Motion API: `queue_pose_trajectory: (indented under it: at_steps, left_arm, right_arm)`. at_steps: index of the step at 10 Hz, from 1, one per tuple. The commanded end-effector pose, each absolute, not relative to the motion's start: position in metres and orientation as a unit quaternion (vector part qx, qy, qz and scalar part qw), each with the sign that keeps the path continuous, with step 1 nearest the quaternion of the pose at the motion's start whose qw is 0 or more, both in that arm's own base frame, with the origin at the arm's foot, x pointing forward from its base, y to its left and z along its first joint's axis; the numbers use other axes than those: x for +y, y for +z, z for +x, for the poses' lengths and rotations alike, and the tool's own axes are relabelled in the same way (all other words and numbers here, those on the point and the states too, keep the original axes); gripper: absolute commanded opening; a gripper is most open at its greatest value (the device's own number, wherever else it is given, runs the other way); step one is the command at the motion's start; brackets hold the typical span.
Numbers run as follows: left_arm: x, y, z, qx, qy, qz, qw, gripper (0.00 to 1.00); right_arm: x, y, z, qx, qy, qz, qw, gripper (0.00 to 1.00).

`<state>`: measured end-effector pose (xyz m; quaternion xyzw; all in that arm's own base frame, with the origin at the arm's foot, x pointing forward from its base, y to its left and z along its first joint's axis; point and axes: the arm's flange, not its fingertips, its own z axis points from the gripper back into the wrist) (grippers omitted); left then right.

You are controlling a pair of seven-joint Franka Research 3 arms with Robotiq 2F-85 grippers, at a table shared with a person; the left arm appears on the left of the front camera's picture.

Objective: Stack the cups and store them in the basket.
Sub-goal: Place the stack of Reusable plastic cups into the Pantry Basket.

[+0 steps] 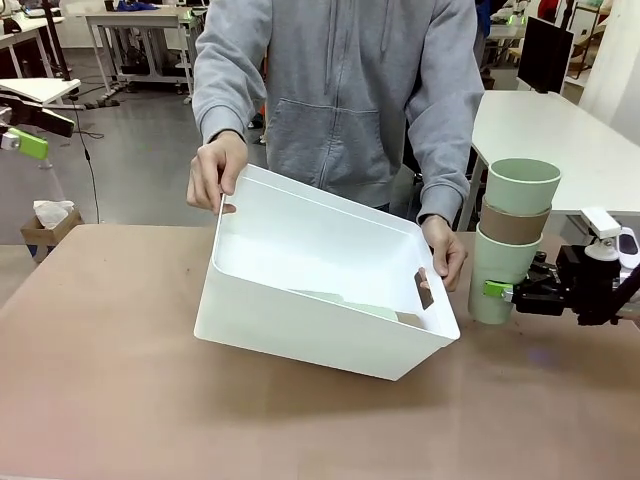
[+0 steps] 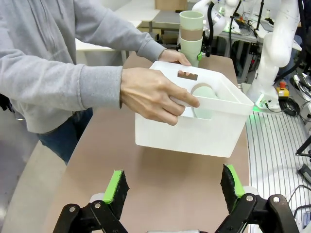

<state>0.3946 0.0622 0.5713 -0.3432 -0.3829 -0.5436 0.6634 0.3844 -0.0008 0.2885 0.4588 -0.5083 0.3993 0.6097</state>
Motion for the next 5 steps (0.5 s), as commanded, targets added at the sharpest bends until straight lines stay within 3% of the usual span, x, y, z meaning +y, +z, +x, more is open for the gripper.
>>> queue_pose_trajectory:
  at_steps: [1, 2, 5]
  left_arm:
    - [0.064, 0.575, 0.394, -0.385, -0.537, -0.353, 0.662, 1.0]
    - [0.064, 0.575, 0.394, -0.385, -0.537, -0.353, 0.662, 1.0]
    - [0.064, 0.575, 0.394, -0.385, -0.537, -0.353, 0.662, 1.0]
  right_arm:
    - [0.001, 0.293, 0.385, -0.513, 0.403, 0.455, 0.605, 0.86]
    - [-0.001, 0.288, 0.384, -0.508, 0.399, 0.459, 0.61, 0.86]
    - [0.005, 0.37, 0.376, -0.497, 0.394, 0.439, 0.637, 0.86]
